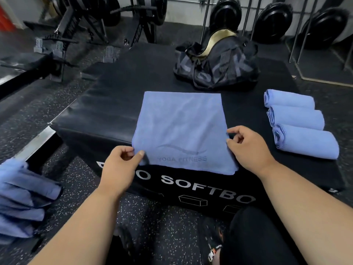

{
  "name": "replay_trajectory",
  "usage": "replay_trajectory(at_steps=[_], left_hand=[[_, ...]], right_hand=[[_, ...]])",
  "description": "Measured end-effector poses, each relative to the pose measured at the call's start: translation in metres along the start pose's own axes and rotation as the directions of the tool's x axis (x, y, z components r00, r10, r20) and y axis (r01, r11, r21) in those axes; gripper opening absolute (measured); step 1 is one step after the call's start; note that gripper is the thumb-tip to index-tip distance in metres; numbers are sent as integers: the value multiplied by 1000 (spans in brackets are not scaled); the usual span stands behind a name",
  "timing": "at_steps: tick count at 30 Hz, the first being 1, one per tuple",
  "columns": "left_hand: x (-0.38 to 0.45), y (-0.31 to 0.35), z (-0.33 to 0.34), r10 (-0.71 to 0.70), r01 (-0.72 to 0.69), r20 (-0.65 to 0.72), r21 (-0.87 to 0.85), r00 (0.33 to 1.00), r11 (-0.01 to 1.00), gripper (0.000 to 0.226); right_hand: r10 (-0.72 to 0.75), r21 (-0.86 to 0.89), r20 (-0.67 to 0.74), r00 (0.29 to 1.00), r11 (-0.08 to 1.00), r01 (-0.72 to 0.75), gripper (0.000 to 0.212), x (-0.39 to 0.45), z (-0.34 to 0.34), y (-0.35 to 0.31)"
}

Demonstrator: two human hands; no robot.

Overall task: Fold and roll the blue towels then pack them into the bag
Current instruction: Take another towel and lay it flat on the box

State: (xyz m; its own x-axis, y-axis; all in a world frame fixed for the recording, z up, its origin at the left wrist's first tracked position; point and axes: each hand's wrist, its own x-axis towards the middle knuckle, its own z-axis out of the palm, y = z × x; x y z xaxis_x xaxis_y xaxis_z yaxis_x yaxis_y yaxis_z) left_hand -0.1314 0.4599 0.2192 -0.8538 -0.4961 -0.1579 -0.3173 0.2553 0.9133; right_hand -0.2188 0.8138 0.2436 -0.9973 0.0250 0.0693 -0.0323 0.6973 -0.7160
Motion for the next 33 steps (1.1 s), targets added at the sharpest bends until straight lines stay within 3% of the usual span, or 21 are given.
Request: replay_trajectory(at_steps=[9,14,33], left_hand=[[11,-12,1,-25,35,72,-140,997,990,14],[9,-12,0,-34,51,97,-176,995,983,15],[11,-22,14,-33,73,187,-212,982,975,22]], right_hand=[[-23,-151,-20,1000,988,20,13,-44,-15,-2],[-23,-227,-21,1000,974,18,23,-63,-20,-4],[78,-34,-4,997,996,-78,20,-56,-23,1]])
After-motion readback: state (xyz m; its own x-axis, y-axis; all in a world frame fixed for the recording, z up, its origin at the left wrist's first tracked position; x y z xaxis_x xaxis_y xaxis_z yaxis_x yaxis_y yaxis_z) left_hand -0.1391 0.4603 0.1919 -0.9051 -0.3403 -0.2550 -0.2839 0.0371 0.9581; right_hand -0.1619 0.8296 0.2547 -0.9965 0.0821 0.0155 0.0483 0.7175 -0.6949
